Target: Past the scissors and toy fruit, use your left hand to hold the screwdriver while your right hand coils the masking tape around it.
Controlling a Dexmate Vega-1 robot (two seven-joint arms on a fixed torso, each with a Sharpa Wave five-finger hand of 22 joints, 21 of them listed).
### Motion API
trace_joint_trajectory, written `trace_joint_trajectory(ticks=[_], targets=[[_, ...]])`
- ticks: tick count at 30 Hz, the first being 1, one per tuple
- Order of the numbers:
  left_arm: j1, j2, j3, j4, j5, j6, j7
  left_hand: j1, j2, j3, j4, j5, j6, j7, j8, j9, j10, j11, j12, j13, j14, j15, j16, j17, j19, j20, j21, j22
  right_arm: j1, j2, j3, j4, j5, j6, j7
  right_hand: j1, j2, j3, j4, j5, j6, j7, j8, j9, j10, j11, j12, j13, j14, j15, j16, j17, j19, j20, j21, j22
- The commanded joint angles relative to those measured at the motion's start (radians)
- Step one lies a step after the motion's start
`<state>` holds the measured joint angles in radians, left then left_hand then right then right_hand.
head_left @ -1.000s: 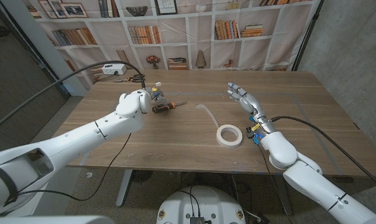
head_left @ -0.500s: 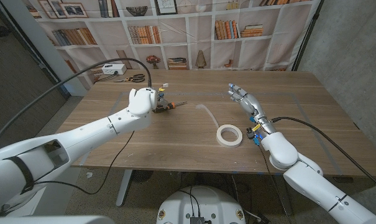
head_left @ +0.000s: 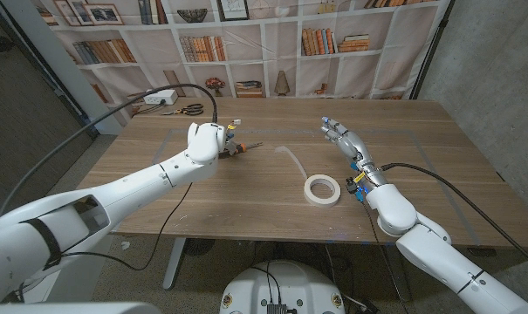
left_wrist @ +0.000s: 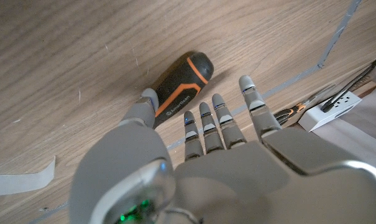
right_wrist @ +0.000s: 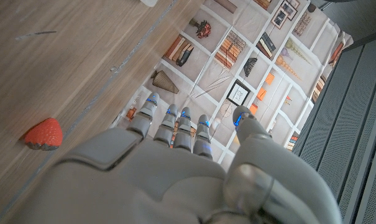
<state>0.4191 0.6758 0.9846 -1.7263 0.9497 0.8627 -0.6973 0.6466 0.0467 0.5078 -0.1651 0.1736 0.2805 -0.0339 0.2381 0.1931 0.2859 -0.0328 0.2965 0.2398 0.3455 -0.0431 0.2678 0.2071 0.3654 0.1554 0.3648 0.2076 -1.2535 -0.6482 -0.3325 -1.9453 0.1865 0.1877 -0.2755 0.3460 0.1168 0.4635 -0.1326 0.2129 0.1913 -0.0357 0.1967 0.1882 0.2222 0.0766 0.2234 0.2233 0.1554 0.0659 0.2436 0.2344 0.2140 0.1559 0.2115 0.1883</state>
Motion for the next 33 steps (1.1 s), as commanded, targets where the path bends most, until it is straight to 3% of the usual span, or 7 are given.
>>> trace_joint_trajectory(ticks=[1,7,13,23,24,29,33], targets=[[0.087,-0.024,-0.091,0.016,-0.089,-0.095,0.166,0.021,0.002,-0.008,-0.001,-0.001,0.021,-0.001,-0.004,0.005,0.019,-0.003,0.005,0.005,0.022,-0.032,0.013,0.004,0.023,-0.013,0.010,-0.001,0.006,0.002,0.009,0.007,-0.003,-0.007,-0.006,-0.001,0.003,-0.001,-0.004,-0.003,0.009,-0.001,0.008,0.002,0.007,0.000,0.005,0.002,0.011,0.005,0.005,0.003,0.008,0.002,0.008,0.002],[0.089,-0.043,-0.080,0.046,-0.114,-0.106,0.192,0.056,0.030,-0.007,-0.003,0.002,0.020,0.005,-0.011,0.005,0.037,-0.006,0.008,0.007,0.056,-0.048,0.027,0.005,0.083,-0.033,0.033,-0.004,-0.001,0.008,0.018,0.010,0.004,-0.012,-0.015,-0.002,0.003,-0.003,-0.004,-0.004,0.011,-0.002,0.008,0.002,0.008,0.000,0.005,0.002,0.017,0.005,0.008,0.004,0.009,0.003,0.008,0.002],[0.061,-0.055,-0.023,0.074,-0.042,-0.089,0.183,0.143,0.011,-0.013,-0.024,0.000,0.025,-0.005,-0.015,0.005,0.061,-0.019,0.008,0.009,0.109,-0.080,0.044,0.000,0.148,-0.072,0.059,-0.006,-0.006,0.013,0.023,0.018,0.012,-0.009,-0.018,-0.004,0.005,-0.004,-0.003,-0.004,0.012,-0.001,0.007,0.002,0.010,-0.001,0.005,0.001,0.018,0.006,0.009,0.004,0.010,0.003,0.009,0.002],[0.084,-0.088,-0.019,0.133,-0.002,-0.106,0.281,0.358,0.034,-0.022,-0.021,0.008,0.124,0.009,0.011,0.010,0.159,-0.034,0.038,0.028,0.236,-0.130,0.120,0.028,0.306,-0.175,0.138,-0.004,-0.021,0.017,0.037,0.012,-0.002,-0.025,-0.047,-0.006,0.008,-0.005,0.000,-0.004,0.015,-0.002,0.007,0.002,0.014,0.001,0.006,0.001,0.024,0.009,0.012,0.005,0.012,0.002,0.010,0.002],[0.088,-0.093,-0.022,0.142,-0.005,-0.109,0.299,0.390,0.045,-0.020,-0.020,0.012,0.144,0.013,0.016,0.012,0.177,-0.026,0.044,0.032,0.260,-0.136,0.133,0.032,0.332,-0.205,0.154,-0.004,-0.022,0.017,0.038,0.011,-0.004,-0.027,-0.050,-0.007,0.009,-0.005,0.000,-0.004,0.015,-0.002,0.007,0.002,0.015,0.000,0.006,0.001,0.024,0.010,0.012,0.005,0.012,0.002,0.009,0.002],[0.111,-0.104,-0.040,0.175,-0.028,-0.132,0.378,0.548,0.100,0.032,-0.026,0.030,0.314,0.046,0.074,0.028,0.305,-0.029,0.091,0.059,0.395,-0.163,0.158,0.024,0.414,-0.263,0.234,0.001,-0.028,0.019,0.042,-0.001,-0.022,-0.049,-0.067,-0.008,0.010,-0.006,0.001,-0.004,0.016,-0.002,0.007,0.002,0.016,0.001,0.006,0.001,0.027,0.009,0.013,0.005,0.012,0.002,0.010,0.002],[0.129,-0.104,-0.056,0.193,-0.051,-0.156,0.446,0.693,0.119,0.030,-0.019,0.024,0.463,0.041,0.137,0.067,0.449,-0.020,0.148,0.104,0.550,-0.172,0.246,0.087,0.453,-0.295,0.335,0.015,-0.030,0.022,0.045,-0.010,-0.030,-0.068,-0.076,-0.008,0.011,-0.007,0.001,-0.004,0.017,-0.001,0.007,0.002,0.017,0.000,0.006,0.001,0.026,0.008,0.013,0.006,0.012,0.002,0.010,0.002]])
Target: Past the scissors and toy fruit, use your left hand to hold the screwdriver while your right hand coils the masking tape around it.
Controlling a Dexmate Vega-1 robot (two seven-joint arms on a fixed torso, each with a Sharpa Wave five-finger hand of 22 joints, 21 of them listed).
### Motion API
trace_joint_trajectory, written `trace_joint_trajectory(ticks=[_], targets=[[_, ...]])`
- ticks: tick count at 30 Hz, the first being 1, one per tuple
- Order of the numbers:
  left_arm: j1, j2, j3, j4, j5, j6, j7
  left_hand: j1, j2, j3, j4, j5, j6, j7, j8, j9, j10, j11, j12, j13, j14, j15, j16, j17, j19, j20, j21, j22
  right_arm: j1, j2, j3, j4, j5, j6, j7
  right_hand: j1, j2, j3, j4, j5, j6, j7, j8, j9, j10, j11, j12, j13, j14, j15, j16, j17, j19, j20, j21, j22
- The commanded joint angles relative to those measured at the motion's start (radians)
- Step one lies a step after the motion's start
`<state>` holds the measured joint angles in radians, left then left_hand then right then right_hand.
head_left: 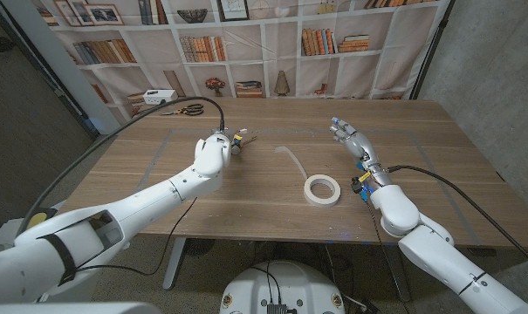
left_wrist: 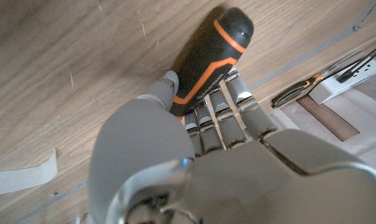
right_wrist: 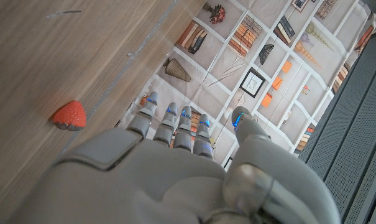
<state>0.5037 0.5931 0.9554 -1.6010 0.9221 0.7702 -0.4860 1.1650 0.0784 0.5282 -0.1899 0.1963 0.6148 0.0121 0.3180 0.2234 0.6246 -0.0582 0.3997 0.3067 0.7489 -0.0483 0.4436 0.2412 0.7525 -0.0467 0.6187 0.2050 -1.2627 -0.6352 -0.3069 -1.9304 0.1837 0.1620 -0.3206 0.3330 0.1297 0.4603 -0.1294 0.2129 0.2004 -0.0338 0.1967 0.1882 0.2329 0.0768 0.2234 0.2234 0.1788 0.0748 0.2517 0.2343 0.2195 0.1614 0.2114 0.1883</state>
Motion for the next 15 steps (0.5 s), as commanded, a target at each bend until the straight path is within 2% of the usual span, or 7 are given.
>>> trace_joint_trajectory(ticks=[1,3,4,5,6,11,15], targets=[[0.048,-0.020,-0.032,0.070,-0.033,-0.070,0.246,0.189,0.089,0.006,0.010,-0.001,0.146,0.005,0.067,0.044,0.123,0.007,0.050,0.047,0.163,-0.170,0.082,0.071,0.068,-0.101,0.099,0.019,-0.021,0.008,0.019,-0.026,-0.031,-0.045,-0.031,0.005,-0.002,-0.004,-0.002,-0.004,0.008,-0.004,0.007,0.002,0.006,0.000,0.005,0.001,0.003,0.000,0.005,0.006,0.007,-0.003,0.010,0.002],[0.059,-0.015,-0.046,0.071,-0.054,-0.090,0.280,0.211,0.092,0.000,0.011,-0.007,0.165,0.021,0.078,0.055,0.133,0.012,0.058,0.064,0.193,-0.166,0.108,0.104,0.065,-0.110,0.124,0.025,-0.021,0.008,0.020,-0.028,-0.032,-0.050,-0.031,0.005,-0.002,-0.004,-0.002,-0.004,0.009,-0.004,0.007,0.002,0.006,-0.001,0.005,0.001,0.003,-0.001,0.005,0.006,0.007,-0.003,0.010,0.002],[0.074,-0.005,-0.062,0.069,-0.072,-0.124,0.332,0.224,0.095,-0.009,0.014,-0.013,0.180,0.025,0.086,0.063,0.138,0.017,0.065,0.079,0.205,-0.162,0.130,0.135,0.058,-0.104,0.144,0.033,-0.020,0.009,0.019,-0.031,-0.036,-0.055,-0.033,0.005,-0.002,-0.004,-0.002,-0.004,0.009,-0.004,0.007,0.002,0.006,0.000,0.005,0.001,0.003,-0.001,0.005,0.006,0.007,-0.003,0.010,0.002],[0.075,-0.005,-0.063,0.069,-0.075,-0.128,0.337,0.242,0.101,-0.026,0.021,-0.022,0.195,0.038,0.094,0.077,0.138,0.016,0.071,0.106,0.220,-0.159,0.176,0.194,0.041,-0.096,0.181,0.054,-0.020,0.010,0.019,-0.032,-0.036,-0.056,-0.033,0.005,-0.001,-0.004,-0.002,-0.004,0.008,-0.004,0.007,0.002,0.006,0.000,0.005,0.001,0.003,-0.001,0.005,0.006,0.007,-0.003,0.010,0.002],[0.085,-0.001,-0.073,0.066,-0.087,-0.143,0.367,0.254,0.108,-0.042,0.030,-0.025,0.206,0.041,0.096,0.087,0.144,0.018,0.080,0.138,0.229,-0.158,0.226,0.264,0.034,-0.101,0.243,0.096,-0.020,0.011,0.019,-0.033,-0.038,-0.058,-0.035,0.005,-0.001,-0.004,-0.002,-0.004,0.009,-0.004,0.007,0.002,0.006,-0.001,0.005,0.001,0.002,-0.001,0.005,0.006,0.007,-0.003,0.010,0.002],[0.127,0.043,-0.136,0.053,-0.170,-0.310,0.532,0.237,0.115,-0.063,0.068,-0.008,0.238,0.041,0.113,0.114,0.171,0.029,0.104,0.193,0.247,-0.169,0.287,0.360,0.039,-0.112,0.336,0.136,-0.024,0.014,0.017,-0.047,-0.049,-0.071,-0.041,0.005,0.000,-0.005,-0.002,-0.004,0.010,-0.004,0.007,0.002,0.006,-0.002,0.005,0.001,0.002,-0.001,0.005,0.006,0.007,-0.003,0.010,0.002],[0.142,0.065,-0.174,0.038,-0.226,-0.403,0.582,0.231,0.113,-0.063,0.096,0.032,0.238,0.050,0.130,0.164,0.171,0.028,0.136,0.284,0.285,-0.162,0.346,0.466,0.013,-0.103,0.464,0.230,-0.037,0.014,0.017,-0.067,-0.062,-0.088,-0.051,0.005,0.001,-0.005,-0.002,-0.004,0.010,-0.004,0.006,0.002,0.007,-0.002,0.004,0.001,0.000,-0.003,0.004,0.006,0.007,-0.003,0.010,0.002]])
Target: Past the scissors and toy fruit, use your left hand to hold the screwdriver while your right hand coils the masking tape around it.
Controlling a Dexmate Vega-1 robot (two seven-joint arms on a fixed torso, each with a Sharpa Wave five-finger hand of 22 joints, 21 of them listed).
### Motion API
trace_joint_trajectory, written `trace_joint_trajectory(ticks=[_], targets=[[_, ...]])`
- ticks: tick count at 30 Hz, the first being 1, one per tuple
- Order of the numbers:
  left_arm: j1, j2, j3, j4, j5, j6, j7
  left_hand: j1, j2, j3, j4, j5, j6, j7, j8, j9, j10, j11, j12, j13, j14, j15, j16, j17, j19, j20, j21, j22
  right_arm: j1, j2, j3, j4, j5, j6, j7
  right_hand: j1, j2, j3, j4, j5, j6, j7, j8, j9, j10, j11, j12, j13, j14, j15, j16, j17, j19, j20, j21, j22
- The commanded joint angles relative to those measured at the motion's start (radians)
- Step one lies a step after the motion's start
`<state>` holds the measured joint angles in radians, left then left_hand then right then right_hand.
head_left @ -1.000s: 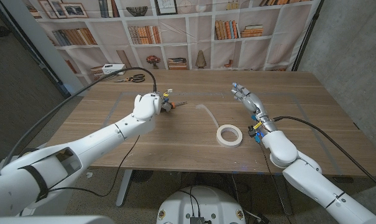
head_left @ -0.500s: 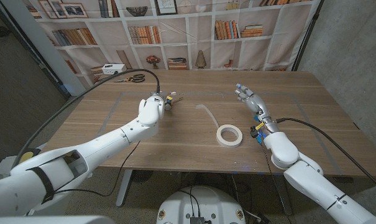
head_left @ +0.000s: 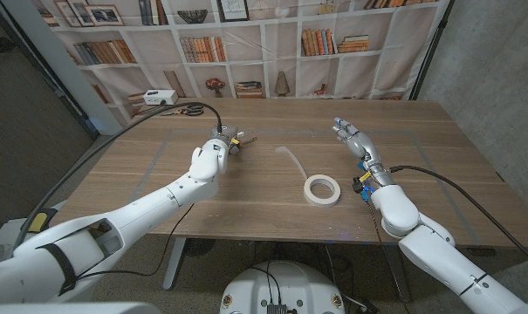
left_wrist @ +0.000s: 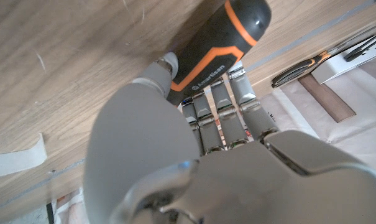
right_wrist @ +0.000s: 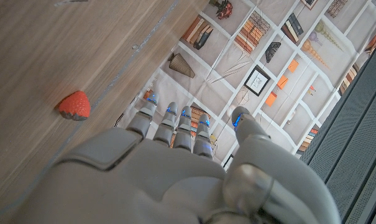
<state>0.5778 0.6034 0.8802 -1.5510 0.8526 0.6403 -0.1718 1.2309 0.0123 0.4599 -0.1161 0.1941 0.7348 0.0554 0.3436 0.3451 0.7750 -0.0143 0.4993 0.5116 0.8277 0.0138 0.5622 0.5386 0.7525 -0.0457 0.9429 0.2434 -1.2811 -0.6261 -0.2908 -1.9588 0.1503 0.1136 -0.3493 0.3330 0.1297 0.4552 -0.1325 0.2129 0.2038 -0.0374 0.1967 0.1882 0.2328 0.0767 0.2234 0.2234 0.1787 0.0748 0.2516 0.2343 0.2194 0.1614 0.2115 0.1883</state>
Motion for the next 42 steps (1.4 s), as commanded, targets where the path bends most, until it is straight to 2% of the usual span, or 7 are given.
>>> trace_joint_trajectory(ticks=[1,7,16,21,26,31,42], targets=[[0.067,0.060,-0.108,-0.017,-0.175,-0.293,0.259,0.166,0.182,0.007,0.027,0.041,0.110,0.011,0.105,0.054,0.020,-0.018,0.045,0.100,0.215,-0.222,0.241,0.192,0.002,-0.104,0.157,0.202,-0.022,0.007,0.002,-0.045,-0.030,-0.045,-0.026,0.005,0.001,0.000,0.001,-0.004,0.007,-0.001,0.006,0.002,0.007,-0.002,0.004,0.001,0.000,-0.003,0.004,0.006,0.007,-0.004,0.010,0.002],[0.044,0.088,-0.137,-0.044,-0.248,-0.373,0.174,0.153,0.172,0.039,0.075,0.089,0.100,0.000,0.157,0.193,-0.027,-0.016,0.147,0.319,0.233,-0.201,0.325,0.418,-0.048,-0.092,0.304,0.281,-0.043,0.010,-0.003,-0.080,-0.050,-0.075,-0.039,0.004,0.002,-0.001,0.001,-0.003,0.008,0.000,0.007,0.002,0.008,0.000,0.004,0.001,0.000,-0.003,0.004,0.006,0.006,-0.004,0.010,0.002],[0.012,0.114,-0.172,-0.008,-0.318,-0.561,0.160,0.140,0.158,0.050,0.090,0.108,0.145,0.004,0.212,0.266,-0.039,-0.012,0.196,0.414,0.208,-0.193,0.337,0.513,-0.070,-0.103,0.324,0.260,-0.082,0.028,-0.020,-0.161,-0.085,-0.174,-0.078,0.004,0.005,-0.001,0.002,-0.003,0.010,0.001,0.007,0.002,0.007,-0.001,0.003,0.001,0.000,-0.003,0.005,0.007,0.008,-0.006,0.011,0.002],[0.017,0.139,-0.187,-0.021,-0.284,-0.624,0.201,0.124,0.146,0.062,0.103,0.120,0.149,0.000,0.225,0.295,-0.043,-0.019,0.208,0.447,0.213,-0.186,0.312,0.500,-0.069,-0.103,0.312,0.223,-0.097,0.036,-0.046,-0.256,-0.145,-0.347,-0.120,0.012,0.025,-0.002,0.005,0.006,0.092,0.026,0.027,0.002,0.106,0.016,0.038,0.011,0.168,-0.030,0.095,0.044,0.117,-0.027,0.058,0.011],[0.026,0.170,-0.214,-0.046,-0.276,-0.670,0.211,0.115,0.141,0.067,0.110,0.127,0.151,-0.003,0.233,0.311,-0.040,-0.026,0.210,0.455,0.212,-0.189,0.304,0.503,-0.074,-0.105,0.306,0.205,-0.077,0.006,-0.097,-0.380,-0.229,-0.612,-0.102,0.025,0.006,-0.014,-0.006,-0.003,0.147,0.037,0.037,0.004,0.163,0.004,0.065,0.025,0.227,-0.070,0.140,0.081,0.140,-0.045,0.074,0.019],[0.029,0.185,-0.237,-0.049,-0.280,-0.713,0.212,0.109,0.138,0.071,0.114,0.134,0.155,-0.003,0.241,0.327,-0.035,-0.029,0.205,0.452,0.212,-0.186,0.292,0.499,-0.077,-0.108,0.303,0.188,-0.018,-0.017,-0.192,-0.459,-0.328,-0.851,-0.076,0.022,-0.042,-0.048,-0.016,-0.033,0.213,0.055,0.049,0.008,0.201,0.011,0.096,0.043,0.219,-0.086,0.158,0.121,0.133,-0.051,0.079,0.026],[0.010,0.181,-0.263,0.005,-0.315,-0.822,0.208,0.107,0.139,0.077,0.114,0.142,0.150,-0.001,0.247,0.348,-0.031,-0.026,0.199,0.452,0.216,-0.185,0.281,0.500,-0.084,-0.106,0.309,0.172,0.098,-0.025,-0.386,-0.531,-0.470,-1.172,-0.027,0.040,-0.059,-0.066,-0.022,-0.038,0.208,0.052,0.033,0.012,0.156,0.010,0.096,0.059,0.133,-0.067,0.138,0.155,0.095,-0.035,0.069,0.027]])
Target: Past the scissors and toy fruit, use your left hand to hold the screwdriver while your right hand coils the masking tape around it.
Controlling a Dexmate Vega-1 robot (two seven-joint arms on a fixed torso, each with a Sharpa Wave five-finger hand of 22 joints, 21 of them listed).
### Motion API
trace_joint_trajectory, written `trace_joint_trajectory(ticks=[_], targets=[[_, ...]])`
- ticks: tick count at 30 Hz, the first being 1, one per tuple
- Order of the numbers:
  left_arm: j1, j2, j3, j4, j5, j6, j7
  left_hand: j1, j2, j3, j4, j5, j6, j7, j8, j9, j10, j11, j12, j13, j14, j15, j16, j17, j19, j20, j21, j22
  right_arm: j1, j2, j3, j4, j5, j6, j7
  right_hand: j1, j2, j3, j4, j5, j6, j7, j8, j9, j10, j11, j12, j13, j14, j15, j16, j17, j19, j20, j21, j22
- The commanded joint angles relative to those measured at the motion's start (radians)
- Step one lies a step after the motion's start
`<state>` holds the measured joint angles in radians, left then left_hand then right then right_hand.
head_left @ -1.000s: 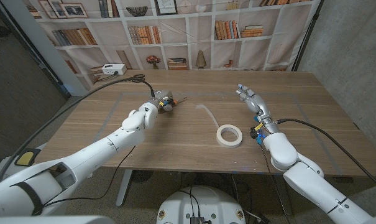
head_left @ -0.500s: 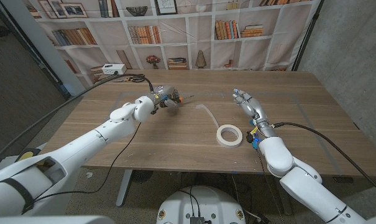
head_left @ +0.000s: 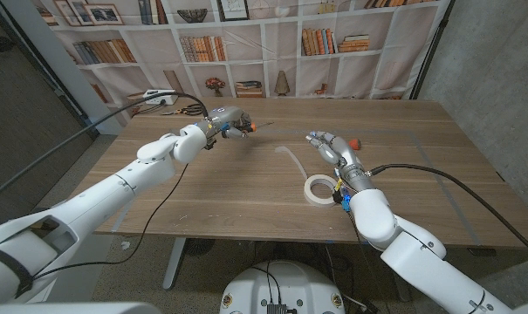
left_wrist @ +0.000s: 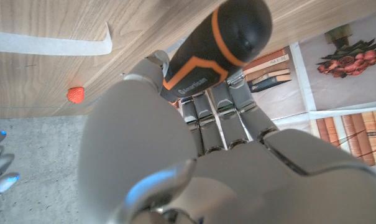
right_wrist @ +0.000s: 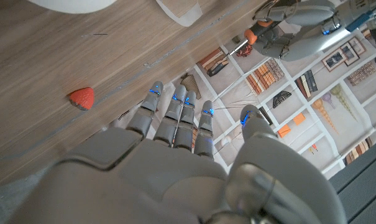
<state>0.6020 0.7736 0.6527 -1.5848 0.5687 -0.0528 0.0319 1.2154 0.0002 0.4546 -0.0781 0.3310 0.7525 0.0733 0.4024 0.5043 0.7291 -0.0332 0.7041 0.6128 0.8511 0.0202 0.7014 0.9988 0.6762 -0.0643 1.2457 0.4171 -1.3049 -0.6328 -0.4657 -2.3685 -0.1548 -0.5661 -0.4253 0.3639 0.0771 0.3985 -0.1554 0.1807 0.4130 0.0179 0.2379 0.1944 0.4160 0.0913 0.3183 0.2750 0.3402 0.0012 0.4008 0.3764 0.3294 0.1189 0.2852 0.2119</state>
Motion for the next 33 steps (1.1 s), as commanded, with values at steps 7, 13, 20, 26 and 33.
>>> trace_joint_trajectory(ticks=[7,13,20,26,33], targets=[[-0.021,0.005,-0.048,0.072,-0.057,-0.186,0.003,0.123,0.153,0.086,0.075,0.009,0.131,-0.019,0.192,0.200,0.014,-0.005,-0.007,0.358,0.196,-0.189,0.135,0.038,-0.008,-0.085,0.013,-0.010,0.241,0.002,-0.401,-0.142,-0.255,-0.777,0.047,0.001,-0.022,-0.024,0.005,-0.007,-0.009,-0.004,-0.016,0.006,-0.046,-0.008,-0.002,0.012,-0.045,0.003,-0.015,0.022,-0.029,0.012,-0.009,0.003],[-0.027,-0.001,-0.054,0.089,-0.060,-0.218,0.010,0.122,0.154,0.087,0.075,0.011,0.129,-0.019,0.195,0.209,0.014,-0.003,-0.008,0.362,0.197,-0.191,0.129,0.038,-0.012,-0.085,0.020,-0.014,0.219,0.079,-0.475,-0.093,-0.585,-0.830,0.235,0.001,-0.040,-0.035,0.002,-0.003,0.005,-0.004,-0.013,0.007,-0.043,-0.011,0.002,0.015,-0.043,-0.005,-0.014,0.027,-0.031,0.014,-0.009,0.003],[-0.036,-0.011,-0.056,0.108,-0.063,-0.247,0.013,0.121,0.157,0.089,0.074,0.012,0.130,-0.016,0.192,0.209,0.016,-0.003,-0.011,0.365,0.199,-0.189,0.124,0.041,-0.015,-0.083,0.029,-0.023,0.152,0.251,-0.490,0.089,-1.332,-0.830,0.804,0.041,-0.047,-0.034,-0.011,0.011,0.045,-0.010,0.000,0.009,-0.019,-0.031,0.022,0.023,-0.005,-0.026,0.008,0.045,-0.018,-0.005,-0.003,0.001],[-0.041,-0.017,-0.056,0.113,-0.063,-0.254,0.004,0.121,0.160,0.091,0.073,0.013,0.128,-0.017,0.192,0.215,0.018,0.001,-0.013,0.366,0.203,-0.190,0.121,0.044,-0.018,-0.085,0.036,-0.028,0.035,0.396,-0.385,0.186,-1.625,-0.682,0.932,0.110,-0.066,-0.040,-0.018,0.031,0.014,-0.020,-0.017,0.010,-0.087,-0.060,0.003,0.040,-0.022,-0.047,0.050,0.103,-0.012,-0.029,0.000,0.002],[-0.042,-0.022,-0.059,0.114,-0.073,-0.256,-0.006,0.121,0.162,0.093,0.071,0.012,0.128,-0.015,0.188,0.212,0.016,0.001,-0.013,0.375,0.209,-0.189,0.113,0.038,-0.020,-0.085,0.044,-0.035,-0.071,0.556,-0.290,0.314,-1.795,-0.552,0.754,0.195,-0.117,-0.075,-0.018,0.058,-0.059,-0.047,-0.037,0.013,-0.152,-0.103,-0.019,0.061,-0.098,-0.075,0.106,0.196,-0.052,-0.048,-0.008,0.014]])
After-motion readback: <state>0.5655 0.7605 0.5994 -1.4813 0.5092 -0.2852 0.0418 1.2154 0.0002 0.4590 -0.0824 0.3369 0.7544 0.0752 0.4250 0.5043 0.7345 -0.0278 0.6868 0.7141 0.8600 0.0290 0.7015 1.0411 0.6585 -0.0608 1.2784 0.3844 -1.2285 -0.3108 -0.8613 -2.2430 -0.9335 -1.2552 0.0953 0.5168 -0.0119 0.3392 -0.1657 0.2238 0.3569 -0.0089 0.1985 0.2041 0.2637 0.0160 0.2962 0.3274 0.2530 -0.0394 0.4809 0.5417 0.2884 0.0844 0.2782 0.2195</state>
